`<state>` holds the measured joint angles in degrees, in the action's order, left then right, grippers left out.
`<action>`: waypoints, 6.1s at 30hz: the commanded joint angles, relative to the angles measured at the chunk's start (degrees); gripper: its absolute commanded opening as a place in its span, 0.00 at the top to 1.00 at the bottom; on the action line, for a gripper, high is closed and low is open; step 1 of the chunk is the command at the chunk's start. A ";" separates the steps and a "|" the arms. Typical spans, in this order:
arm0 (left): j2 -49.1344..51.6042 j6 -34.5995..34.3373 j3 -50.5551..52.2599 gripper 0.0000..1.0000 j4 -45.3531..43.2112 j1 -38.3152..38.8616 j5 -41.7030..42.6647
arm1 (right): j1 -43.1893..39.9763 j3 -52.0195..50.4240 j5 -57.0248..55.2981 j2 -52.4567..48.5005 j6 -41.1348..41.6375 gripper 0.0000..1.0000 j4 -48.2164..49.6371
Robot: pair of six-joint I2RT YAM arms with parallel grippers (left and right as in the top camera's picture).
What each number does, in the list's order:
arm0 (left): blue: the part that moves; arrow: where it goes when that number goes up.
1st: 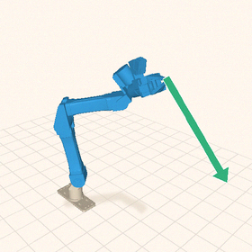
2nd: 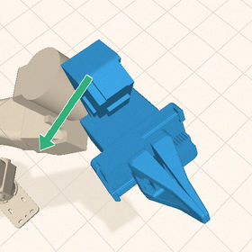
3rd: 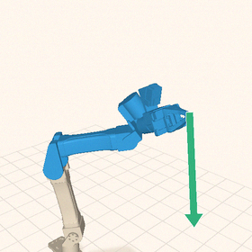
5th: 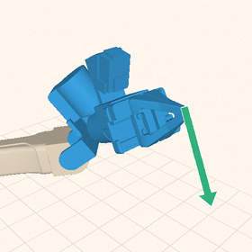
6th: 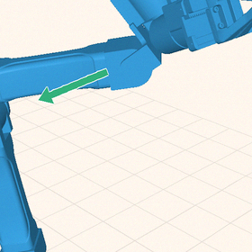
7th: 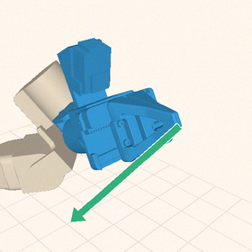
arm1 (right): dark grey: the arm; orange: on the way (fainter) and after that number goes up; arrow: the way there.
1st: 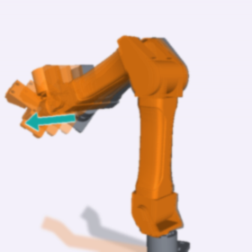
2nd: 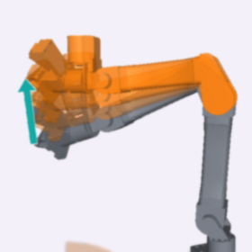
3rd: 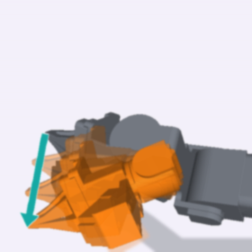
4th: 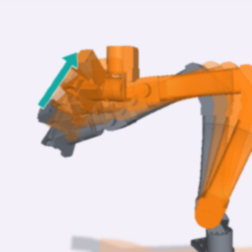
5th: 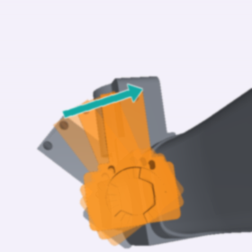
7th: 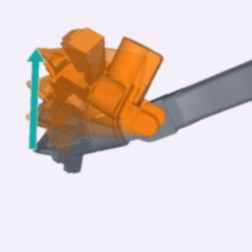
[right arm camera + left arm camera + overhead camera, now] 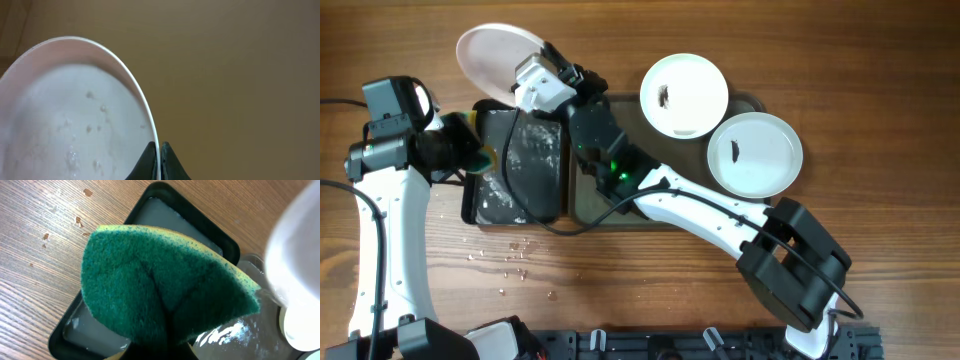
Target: Clean dirty plates on tray and stack at the side
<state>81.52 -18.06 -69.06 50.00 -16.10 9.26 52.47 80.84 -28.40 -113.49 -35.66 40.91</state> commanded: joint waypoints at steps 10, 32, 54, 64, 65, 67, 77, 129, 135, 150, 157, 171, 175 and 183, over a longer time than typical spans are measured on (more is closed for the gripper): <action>-0.83 1.18 0.28 0.96 -0.17 -0.31 -0.13 | 0.79 1.07 3.30 0.44 -8.28 0.96 1.88; -0.83 1.18 0.28 0.96 -0.20 -0.31 -0.13 | -8.74 1.07 20.85 5.84 53.00 0.96 -30.86; 5.70 3.10 0.70 0.96 -1.88 8.28 -3.15 | -64.89 1.05 61.07 15.26 58.12 0.96 -73.61; 15.30 5.92 0.72 0.96 -5.70 10.25 -3.32 | -80.28 -1.46 33.75 15.02 56.85 0.96 -78.49; 16.02 5.97 0.72 0.96 -6.12 10.25 -3.41 | -80.67 -1.77 33.18 14.88 56.85 0.96 -78.40; 18.10 7.65 0.72 0.96 -7.45 10.49 -3.15 | -81.22 -2.40 32.24 14.23 56.83 0.95 -78.12; 25.24 11.87 0.72 0.96 -9.44 15.37 -2.95 | -81.24 -3.61 26.16 8.74 56.59 0.94 -76.74; 19.45 9.92 4.17 0.96 -14.56 24.57 -6.34 | -48.65 -2.36 39.93 5.31 46.12 0.52 -72.24; 14.49 7.96 4.17 0.96 -13.25 24.57 -7.02 | -43.25 -2.58 27.28 4.28 44.44 0.52 -65.96; 10.95 7.32 4.17 0.96 -11.69 24.57 -7.02 | -42.34 -2.56 31.17 -5.33 43.32 0.89 -56.30; 10.95 7.32 4.17 0.96 -11.76 24.57 -7.04 | -41.81 -2.51 47.91 -4.81 48.83 0.96 -58.45; 10.95 4.85 4.17 0.96 -11.91 24.61 -6.78 | -32.30 -2.54 42.53 -3.39 61.90 0.96 -77.81; 10.95 3.89 4.17 0.96 -11.82 25.03 -6.54 | -29.16 -2.54 39.74 -3.39 63.32 0.96 -79.95; 10.95 -3.65 4.17 0.96 -11.80 26.73 -0.50 | -27.30 -2.45 41.42 -3.15 63.69 0.84 -82.29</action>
<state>93.93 -16.60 -64.97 38.41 9.54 5.52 25.10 78.06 13.87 -117.21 27.83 -41.17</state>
